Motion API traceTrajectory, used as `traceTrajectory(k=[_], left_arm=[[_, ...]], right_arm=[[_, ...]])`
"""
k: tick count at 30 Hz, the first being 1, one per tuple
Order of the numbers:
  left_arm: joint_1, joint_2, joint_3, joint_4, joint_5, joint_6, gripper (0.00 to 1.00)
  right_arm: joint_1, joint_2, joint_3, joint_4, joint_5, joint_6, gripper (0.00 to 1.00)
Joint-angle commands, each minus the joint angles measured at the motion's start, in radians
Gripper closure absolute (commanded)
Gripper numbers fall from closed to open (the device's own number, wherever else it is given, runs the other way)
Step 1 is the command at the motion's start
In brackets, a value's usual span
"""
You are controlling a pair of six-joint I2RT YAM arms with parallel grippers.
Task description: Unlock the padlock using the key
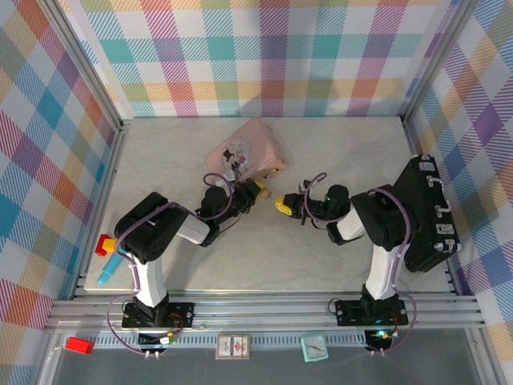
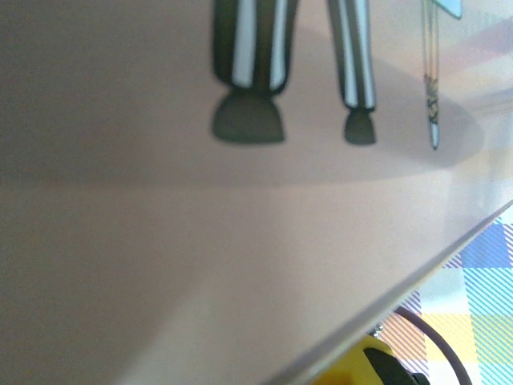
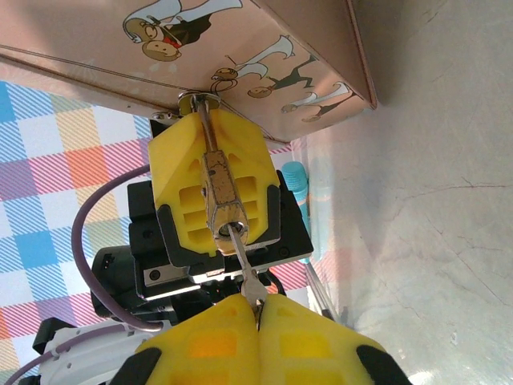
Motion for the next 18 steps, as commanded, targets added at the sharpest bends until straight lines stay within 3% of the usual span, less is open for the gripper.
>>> traceTrajectory(k=[1,18], left_arm=[[-0.034,-0.007,0.017,0.086,0.08,-0.044,1.0],[-0.038,-0.011,0.012,0.098,0.083,-0.024,1.0]], right_arm=[[0.006,-0.013,0.016,0.008,0.092,0.049,1.0],[0.005,-0.025,0.008,0.008,0.132,0.132,1.0]])
